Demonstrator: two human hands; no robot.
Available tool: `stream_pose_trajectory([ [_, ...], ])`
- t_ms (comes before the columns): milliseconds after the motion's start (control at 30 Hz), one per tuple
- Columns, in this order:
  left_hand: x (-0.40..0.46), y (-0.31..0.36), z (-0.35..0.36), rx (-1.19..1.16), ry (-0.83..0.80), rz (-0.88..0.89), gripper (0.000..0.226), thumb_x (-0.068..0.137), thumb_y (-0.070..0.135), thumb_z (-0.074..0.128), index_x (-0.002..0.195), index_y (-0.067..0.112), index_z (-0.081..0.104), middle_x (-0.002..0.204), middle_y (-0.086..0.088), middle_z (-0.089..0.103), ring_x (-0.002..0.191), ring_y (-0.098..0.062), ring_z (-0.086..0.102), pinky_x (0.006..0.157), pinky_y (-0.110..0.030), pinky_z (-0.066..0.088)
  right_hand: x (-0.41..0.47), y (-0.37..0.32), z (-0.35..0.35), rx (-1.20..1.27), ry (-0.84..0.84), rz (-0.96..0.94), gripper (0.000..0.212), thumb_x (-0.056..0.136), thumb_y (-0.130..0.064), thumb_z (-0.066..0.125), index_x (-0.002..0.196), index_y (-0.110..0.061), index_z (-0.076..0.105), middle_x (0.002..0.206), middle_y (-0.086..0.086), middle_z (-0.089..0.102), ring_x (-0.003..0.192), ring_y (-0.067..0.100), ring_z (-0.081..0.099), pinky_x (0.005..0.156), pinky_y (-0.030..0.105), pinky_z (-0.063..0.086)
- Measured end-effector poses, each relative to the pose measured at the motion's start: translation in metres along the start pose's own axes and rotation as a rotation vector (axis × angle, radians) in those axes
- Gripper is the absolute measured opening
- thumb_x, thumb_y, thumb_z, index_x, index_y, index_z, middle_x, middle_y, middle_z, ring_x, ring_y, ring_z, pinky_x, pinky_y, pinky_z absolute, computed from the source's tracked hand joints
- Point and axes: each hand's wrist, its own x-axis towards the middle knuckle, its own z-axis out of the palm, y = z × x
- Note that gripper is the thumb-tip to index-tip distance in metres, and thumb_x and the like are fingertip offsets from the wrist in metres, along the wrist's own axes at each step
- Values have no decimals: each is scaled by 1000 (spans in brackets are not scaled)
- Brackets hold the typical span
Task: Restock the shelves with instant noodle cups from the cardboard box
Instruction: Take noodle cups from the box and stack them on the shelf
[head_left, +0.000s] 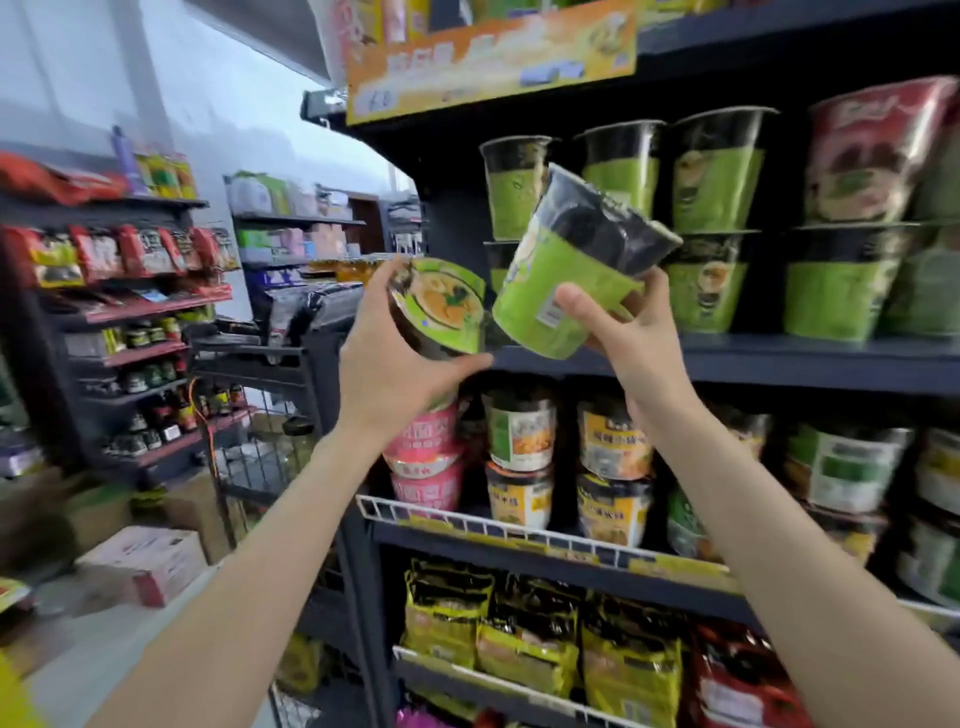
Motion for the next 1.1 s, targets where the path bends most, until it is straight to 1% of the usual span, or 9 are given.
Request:
stream_pose_trajectory([
  [133,63,-31,8,-78,101,-78,110,51,46,88,142,21,32,138,4,47,122,-6,45,103,-23,36,51,6,19,-63,26,-70,100,56,-58,82,137,-23,34,123,-9,58,112,6,58,99,40,49],
  [267,117,-58,23,-35,-22,-136,111,47,51,87,140,20,35,134,2,52,122,-14,49,102,-29,39,101,6,43,-90,34,-142,97,57,-59,79,136,-21,38,119,-11,61,109,5,59,99,37,48],
  [400,158,-80,36,-36,-101,-215,114,41,64,82,136,19,40,129,2,56,120,-17,52,102,-36,42,147,5,78,-265,-1,-164,111,48,-73,74,138,-19,38,126,-4,59,117,14,56,100,41,46],
  [500,181,-100,45,-99,-205,-210,102,36,69,84,122,24,56,114,12,65,108,-9,59,98,-38,47,170,16,104,-393,-16,-188,92,63,-62,76,135,-18,41,128,0,58,117,19,55,102,39,44],
  [600,197,-118,57,-177,-263,-179,80,37,64,86,105,31,62,99,13,71,97,-6,64,92,-37,50,193,26,132,-520,-5,-199,99,68,-62,73,142,-13,30,127,7,58,115,26,56,97,39,46],
  [700,206,-130,69,-234,-243,-182,102,38,60,86,125,24,47,115,7,64,107,-11,59,93,-35,48,212,40,160,-708,-9,-180,109,75,-65,64,149,-9,8,125,14,58,113,33,57,90,41,49],
  [767,213,-139,76,-248,-232,-153,112,45,54,85,138,19,33,125,1,57,113,-15,55,91,-31,45,221,50,174,-789,15,-139,107,80,-63,59,150,-9,-1,132,17,52,117,34,54,90,42,46],
  [933,226,-162,89,-278,-227,-120,103,68,37,82,145,34,14,137,-7,47,114,-20,51,88,-30,41,236,66,192,-896,81,-95,101,85,-59,56,150,-19,-10,132,16,52,113,35,58,83,40,44],
  [1100,232,-175,92,-292,-259,-94,104,68,46,79,146,43,9,148,-6,39,124,-28,49,94,-33,41,241,70,199,-986,91,-36,104,84,-54,60,150,-23,-14,141,16,42,117,35,54,84,42,44],
])
